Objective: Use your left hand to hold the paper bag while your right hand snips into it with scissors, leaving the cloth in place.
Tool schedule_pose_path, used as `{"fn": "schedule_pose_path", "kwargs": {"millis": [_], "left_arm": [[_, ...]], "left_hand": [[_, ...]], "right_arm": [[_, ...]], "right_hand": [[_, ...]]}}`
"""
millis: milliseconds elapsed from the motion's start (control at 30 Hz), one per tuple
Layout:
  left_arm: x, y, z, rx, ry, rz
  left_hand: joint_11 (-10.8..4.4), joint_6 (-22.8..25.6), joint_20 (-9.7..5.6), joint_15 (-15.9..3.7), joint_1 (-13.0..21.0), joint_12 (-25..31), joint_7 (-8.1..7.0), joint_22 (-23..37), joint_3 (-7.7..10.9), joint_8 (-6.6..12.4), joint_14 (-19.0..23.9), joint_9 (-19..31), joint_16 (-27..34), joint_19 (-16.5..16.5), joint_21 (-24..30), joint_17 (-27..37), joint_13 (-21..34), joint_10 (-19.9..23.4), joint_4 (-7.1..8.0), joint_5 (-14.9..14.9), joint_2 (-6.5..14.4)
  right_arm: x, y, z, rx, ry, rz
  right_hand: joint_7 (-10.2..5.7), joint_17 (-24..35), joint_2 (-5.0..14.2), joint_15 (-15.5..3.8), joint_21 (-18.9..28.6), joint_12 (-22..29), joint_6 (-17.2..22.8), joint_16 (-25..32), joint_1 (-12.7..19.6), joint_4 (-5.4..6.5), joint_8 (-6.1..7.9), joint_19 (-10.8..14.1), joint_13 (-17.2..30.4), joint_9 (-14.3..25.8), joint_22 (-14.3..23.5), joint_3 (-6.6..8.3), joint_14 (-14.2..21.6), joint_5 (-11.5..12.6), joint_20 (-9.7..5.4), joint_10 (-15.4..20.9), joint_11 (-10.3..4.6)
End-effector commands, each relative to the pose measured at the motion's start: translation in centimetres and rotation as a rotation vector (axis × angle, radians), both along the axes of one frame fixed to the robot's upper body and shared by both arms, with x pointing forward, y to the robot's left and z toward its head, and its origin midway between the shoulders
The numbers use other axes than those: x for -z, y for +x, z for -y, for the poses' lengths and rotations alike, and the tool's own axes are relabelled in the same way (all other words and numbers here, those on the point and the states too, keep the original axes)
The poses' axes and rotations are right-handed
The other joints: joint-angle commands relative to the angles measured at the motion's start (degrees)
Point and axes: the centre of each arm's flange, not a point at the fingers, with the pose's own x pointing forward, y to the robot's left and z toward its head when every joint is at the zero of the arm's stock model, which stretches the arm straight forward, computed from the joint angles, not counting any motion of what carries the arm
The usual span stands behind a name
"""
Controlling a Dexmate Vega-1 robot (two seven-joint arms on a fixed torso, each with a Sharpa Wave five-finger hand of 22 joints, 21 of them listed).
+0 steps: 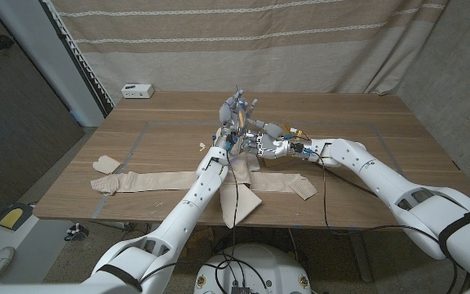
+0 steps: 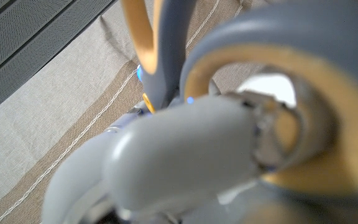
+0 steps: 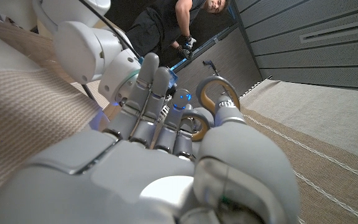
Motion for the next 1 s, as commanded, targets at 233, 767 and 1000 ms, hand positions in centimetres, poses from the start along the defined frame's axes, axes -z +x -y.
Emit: {"fn": "schedule_pose_path", "kwargs": {"millis": [233,767,1000], "left_arm": [[-1.16,-0.66,-0.20,-0.086,0.090,0.066],[-0.48,-0.48,-0.23,-0.073,0.084,0.053],[-0.42,-0.40,-0.07,-0.082,0.098,0.058]], "left_hand": [[-1.15,5.05,-6.44,-0.12,0.37,0.10,-4.74,0.19,-0.15,-0.44,-0.11,0.43,-0.77,-0.43,-0.11,0.29,2.45,0.72,0.13,0.38,0.27],[-1.11,5.22,-6.26,-0.12,0.52,-0.81,-4.76,0.18,-0.25,-0.70,-0.42,0.68,-1.54,-0.72,-0.28,0.60,1.55,0.53,0.26,0.67,0.22],[-1.16,5.35,-6.25,-0.11,0.58,-0.99,-4.76,0.19,-0.27,-0.86,-0.36,0.65,-1.64,-0.73,-0.31,0.93,1.30,0.71,0.27,0.72,0.16]], "right_arm": [[0.04,0.08,-0.56,-0.028,0.004,-0.026],[0.09,0.65,-0.47,-0.045,0.030,-0.027],[0.05,0.67,-0.57,-0.054,0.014,-0.012]], "right_hand": [[0.01,-0.16,-0.27,-8.41,1.31,2.06,1.07,1.11,0.48,0.55,0.23,0.92,1.39,0.27,0.08,0.14,0.96,-0.40,-2.67,0.57,-0.34],[-0.36,-1.83,-2.01,-8.95,3.98,8.48,6.93,3.87,2.66,-0.74,1.41,2.66,2.74,0.34,-0.45,-0.30,3.75,-0.30,-4.12,3.03,-1.96],[-0.46,-2.98,-2.84,-9.19,5.34,11.26,9.06,5.22,3.98,-1.38,1.56,4.14,2.77,0.33,-0.89,-0.71,5.30,-0.07,-5.29,4.07,-2.44]]}}
